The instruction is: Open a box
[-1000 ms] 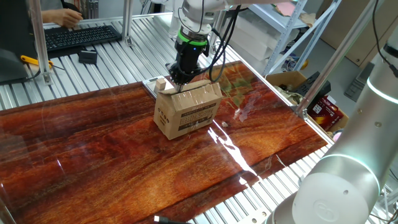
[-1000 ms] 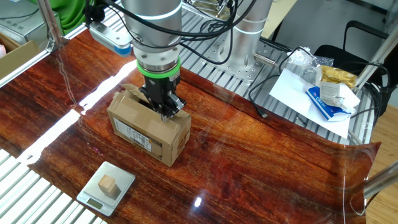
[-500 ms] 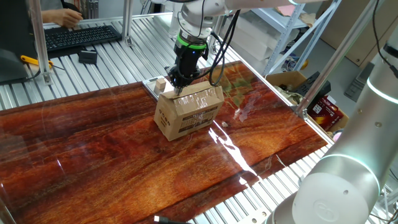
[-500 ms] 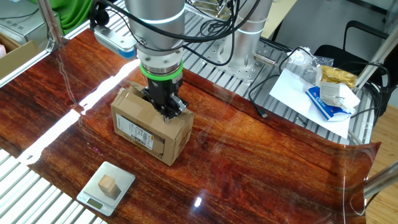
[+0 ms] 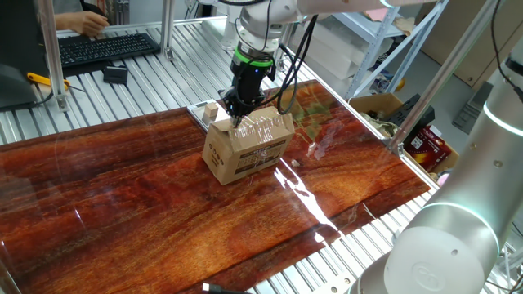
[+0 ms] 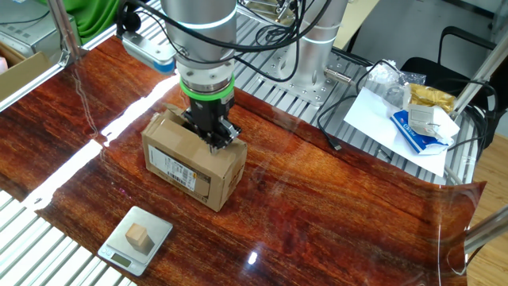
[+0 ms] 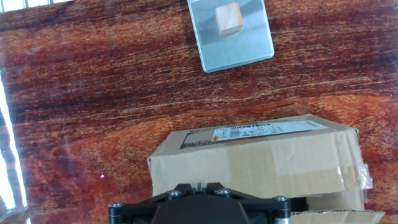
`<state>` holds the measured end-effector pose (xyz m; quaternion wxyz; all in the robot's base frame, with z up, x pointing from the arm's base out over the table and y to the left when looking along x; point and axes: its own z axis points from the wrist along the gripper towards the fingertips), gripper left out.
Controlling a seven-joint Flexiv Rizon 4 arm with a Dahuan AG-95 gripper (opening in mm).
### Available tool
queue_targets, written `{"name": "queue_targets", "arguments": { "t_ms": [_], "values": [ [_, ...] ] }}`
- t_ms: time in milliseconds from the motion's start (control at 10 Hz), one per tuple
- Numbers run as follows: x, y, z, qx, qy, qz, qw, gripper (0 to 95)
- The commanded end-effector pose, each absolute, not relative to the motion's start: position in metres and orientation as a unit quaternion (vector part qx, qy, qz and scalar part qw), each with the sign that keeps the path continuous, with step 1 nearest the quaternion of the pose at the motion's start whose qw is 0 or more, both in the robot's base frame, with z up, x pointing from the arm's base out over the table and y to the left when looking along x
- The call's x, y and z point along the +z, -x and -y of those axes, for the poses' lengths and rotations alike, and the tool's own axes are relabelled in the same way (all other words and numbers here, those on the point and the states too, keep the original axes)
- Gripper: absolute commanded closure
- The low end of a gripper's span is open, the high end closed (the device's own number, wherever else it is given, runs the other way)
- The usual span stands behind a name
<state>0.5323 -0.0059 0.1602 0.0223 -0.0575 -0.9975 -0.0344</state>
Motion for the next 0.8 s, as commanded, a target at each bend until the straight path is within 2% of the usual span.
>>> {"name": "queue_targets", "arguments": {
  "t_ms": [100, 800],
  "values": [
    [0.163, -0.529, 0.007, -0.034, 0.055, 0.998, 0.025, 95.0],
    [0.167, -0.509, 0.011, -0.03, 0.051, 0.998, 0.025, 95.0]
  ]
}}
